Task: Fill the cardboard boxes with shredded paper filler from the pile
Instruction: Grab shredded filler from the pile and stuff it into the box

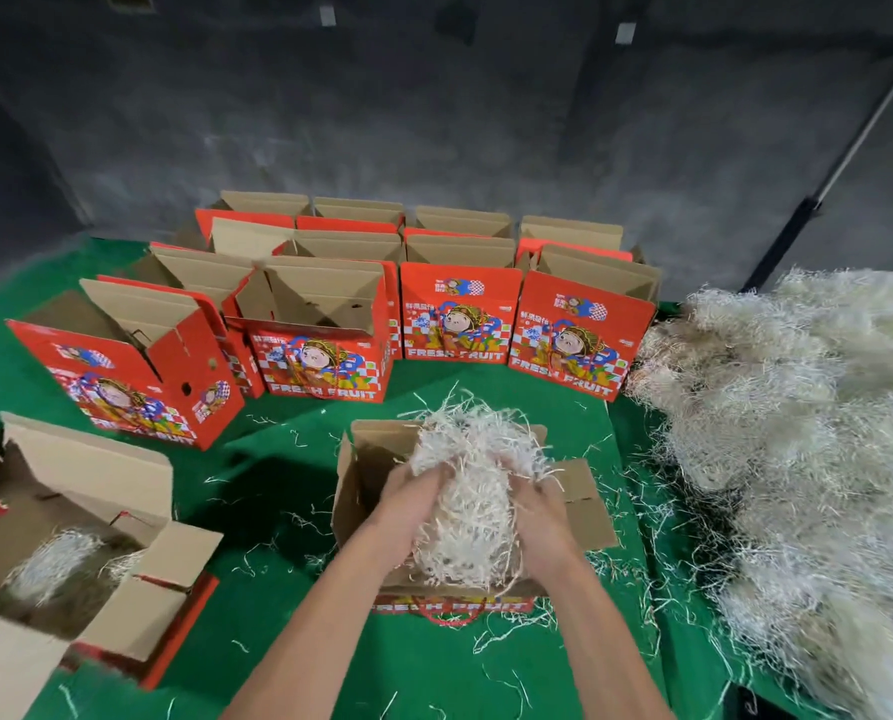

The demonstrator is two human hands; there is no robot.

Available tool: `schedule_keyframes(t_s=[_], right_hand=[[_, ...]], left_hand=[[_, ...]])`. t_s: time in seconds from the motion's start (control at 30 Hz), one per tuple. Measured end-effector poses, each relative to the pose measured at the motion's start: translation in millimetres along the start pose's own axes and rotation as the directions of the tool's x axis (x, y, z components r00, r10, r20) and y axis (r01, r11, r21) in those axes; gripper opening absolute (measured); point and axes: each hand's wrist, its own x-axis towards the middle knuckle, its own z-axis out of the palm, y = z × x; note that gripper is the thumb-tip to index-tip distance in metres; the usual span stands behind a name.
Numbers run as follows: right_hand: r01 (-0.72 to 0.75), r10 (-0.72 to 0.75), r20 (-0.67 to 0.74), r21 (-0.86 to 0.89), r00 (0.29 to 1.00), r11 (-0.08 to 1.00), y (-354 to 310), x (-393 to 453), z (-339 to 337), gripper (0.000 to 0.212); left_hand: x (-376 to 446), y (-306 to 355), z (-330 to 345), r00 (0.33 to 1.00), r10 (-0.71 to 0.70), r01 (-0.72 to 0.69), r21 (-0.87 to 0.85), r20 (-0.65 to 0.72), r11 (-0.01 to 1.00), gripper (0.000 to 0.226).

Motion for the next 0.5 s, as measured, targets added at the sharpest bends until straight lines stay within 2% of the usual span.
schedule_keyframes(t_s=[0.03,0.1,0.13,0.23,0.3,0.37,0.4,0.47,0.5], right_hand=[[0.009,-0.009,-0.079,-0.010,0.997,1.000,-4,1,-7,0.010],[-0.001,-0.001,-0.217,-0.008,0.976,1.000,-11,6,-24,0.037],[-0.002,0.001,-0.246,-0.002,0.969,1.000,-13,7,-32,0.048],[0.020,-0.008,-0.264,0.041,0.965,0.999,-11,14,-39,0.066],[0.037,-0.024,-0.307,0.037,0.951,0.999,-7,19,-41,0.065],[0.052,-0.011,-0.296,0.129,0.955,0.990,-6,20,-44,0.080],[0.045,0.007,-0.236,0.216,0.972,0.975,-4,20,-48,0.087],[0.034,-0.033,-0.009,0.364,0.999,0.931,-4,10,-48,0.098],[0.019,-0.049,0.085,0.323,0.995,0.946,-4,4,-42,0.099]], left_hand=[[2,2,-10,0.999,-0.002,0.001,-0.021,-0.038,1.000,0.107],[10,8,-31,0.992,0.002,-0.015,-0.098,-0.126,0.995,0.129],[12,8,-37,0.989,0.016,-0.033,-0.114,-0.148,0.993,0.132],[15,3,-37,0.984,0.052,-0.073,-0.119,-0.171,0.990,0.129],[13,0,-37,0.978,0.034,-0.066,-0.151,-0.206,0.986,0.118],[14,-2,-46,0.992,0.012,-0.047,-0.287,-0.124,0.957,0.095],[14,-4,-51,1.000,0.021,-0.027,-0.409,-0.018,0.912,0.082],[9,-5,-54,0.973,0.106,0.020,-0.529,0.206,0.849,0.059],[6,-6,-51,0.953,0.120,0.041,-0.509,0.279,0.860,0.052]])
